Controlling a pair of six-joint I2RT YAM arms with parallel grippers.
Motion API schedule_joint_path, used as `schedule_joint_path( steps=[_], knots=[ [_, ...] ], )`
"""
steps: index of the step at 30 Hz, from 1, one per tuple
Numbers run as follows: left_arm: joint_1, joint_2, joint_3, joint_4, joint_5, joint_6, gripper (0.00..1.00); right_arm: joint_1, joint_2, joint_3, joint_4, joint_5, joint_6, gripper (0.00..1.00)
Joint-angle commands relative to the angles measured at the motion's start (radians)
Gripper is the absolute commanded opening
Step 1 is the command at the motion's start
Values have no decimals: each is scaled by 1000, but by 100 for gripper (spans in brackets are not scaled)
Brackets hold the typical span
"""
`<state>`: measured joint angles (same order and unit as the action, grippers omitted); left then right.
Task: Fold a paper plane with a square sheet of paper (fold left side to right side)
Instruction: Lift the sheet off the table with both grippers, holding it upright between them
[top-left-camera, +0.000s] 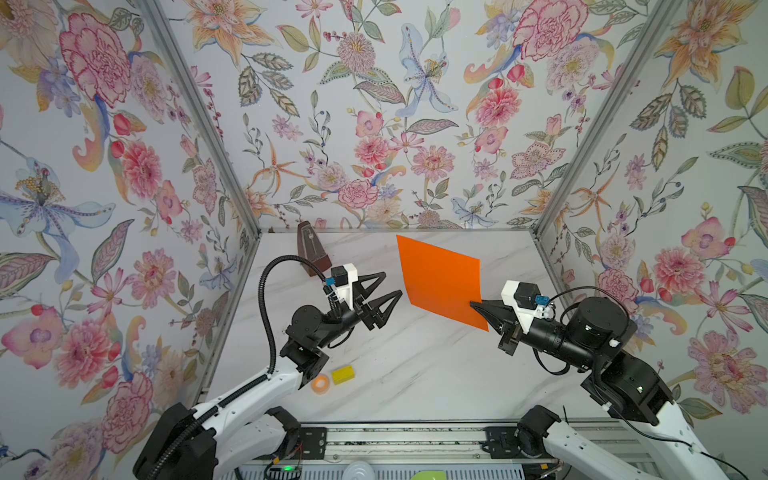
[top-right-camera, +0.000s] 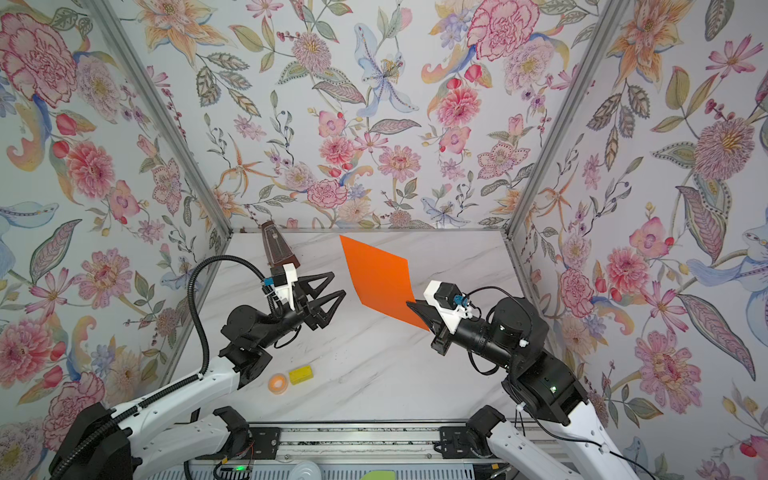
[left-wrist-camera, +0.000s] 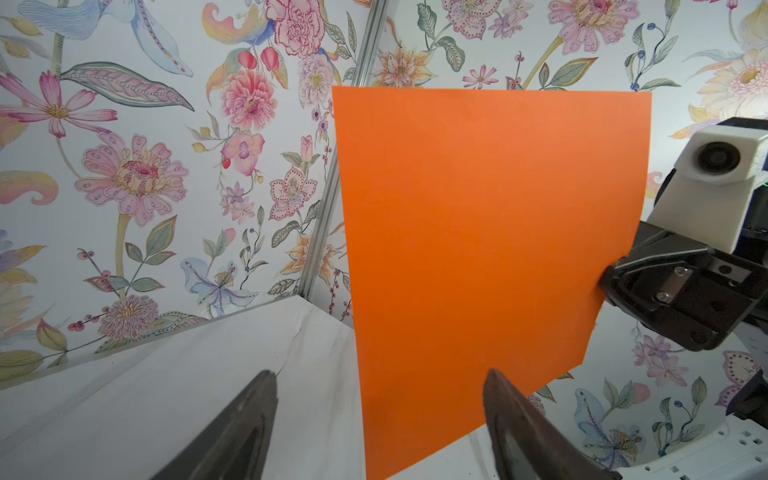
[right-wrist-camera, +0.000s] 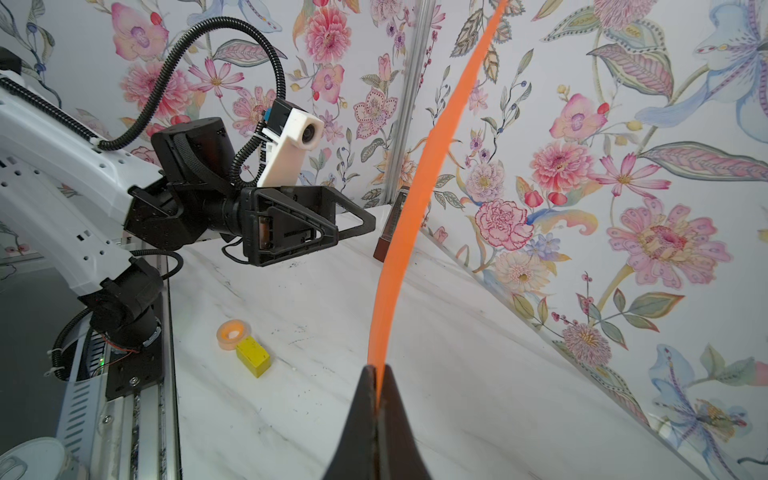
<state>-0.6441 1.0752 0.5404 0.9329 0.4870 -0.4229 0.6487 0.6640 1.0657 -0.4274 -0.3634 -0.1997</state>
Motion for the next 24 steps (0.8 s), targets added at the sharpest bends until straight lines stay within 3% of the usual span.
schedule_joint_path(
  steps=[1, 4, 14, 24],
  knots=[
    [-14, 20, 30, 96, 75, 4, 77, 7, -28, -15, 44, -29, 59, 0],
    [-14, 29, 28, 136, 99, -11, 73, 7, -51, -35, 74, -28, 89, 0],
    [-20, 23, 8, 227, 160, -35, 39, 8, -61, -62, 95, -52, 147, 0],
    [-22, 6, -9, 222, 169, -34, 22, 10, -70, -90, 116, -46, 168, 0]
  ],
)
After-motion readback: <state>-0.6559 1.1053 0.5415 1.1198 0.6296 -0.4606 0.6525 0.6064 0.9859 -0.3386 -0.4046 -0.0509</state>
